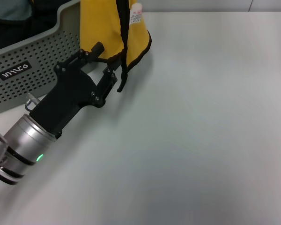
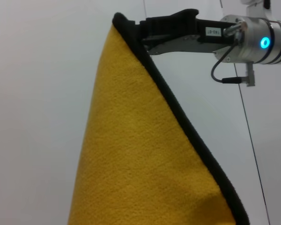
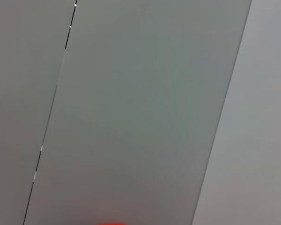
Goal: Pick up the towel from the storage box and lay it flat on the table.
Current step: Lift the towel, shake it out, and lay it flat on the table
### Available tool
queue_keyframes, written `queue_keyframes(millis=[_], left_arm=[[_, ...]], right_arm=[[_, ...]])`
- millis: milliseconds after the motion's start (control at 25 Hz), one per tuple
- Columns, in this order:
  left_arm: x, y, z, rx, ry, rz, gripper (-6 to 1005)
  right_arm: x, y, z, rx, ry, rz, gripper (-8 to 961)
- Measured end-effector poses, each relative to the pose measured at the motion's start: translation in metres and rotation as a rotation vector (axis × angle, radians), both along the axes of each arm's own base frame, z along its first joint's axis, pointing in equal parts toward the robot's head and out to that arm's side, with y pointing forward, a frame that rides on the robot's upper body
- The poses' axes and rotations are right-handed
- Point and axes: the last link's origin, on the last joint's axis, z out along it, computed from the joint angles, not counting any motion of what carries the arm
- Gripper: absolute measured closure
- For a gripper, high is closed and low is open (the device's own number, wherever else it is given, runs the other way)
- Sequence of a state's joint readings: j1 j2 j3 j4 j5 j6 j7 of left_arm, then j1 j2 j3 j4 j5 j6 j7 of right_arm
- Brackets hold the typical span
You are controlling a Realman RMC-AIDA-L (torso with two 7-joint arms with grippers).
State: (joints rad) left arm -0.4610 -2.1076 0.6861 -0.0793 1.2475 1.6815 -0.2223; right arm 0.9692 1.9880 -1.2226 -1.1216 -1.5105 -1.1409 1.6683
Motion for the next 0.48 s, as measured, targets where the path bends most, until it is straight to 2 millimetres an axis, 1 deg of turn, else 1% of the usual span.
queue_keyframes(millis=[360,480], left_arm=[[0.0007,0.0026,-0.0035,-0.035,-0.005,0.011,601],[0.0003,0.0022,-0.004,-0.07,-0.018,0.011,630]], right_arm=[[0.0003,-0.001,0.0005,-0.007,0.005,0.0,945],[0.0014,-0.0012,0.0004,-0.007,0.006,-0.002,945]])
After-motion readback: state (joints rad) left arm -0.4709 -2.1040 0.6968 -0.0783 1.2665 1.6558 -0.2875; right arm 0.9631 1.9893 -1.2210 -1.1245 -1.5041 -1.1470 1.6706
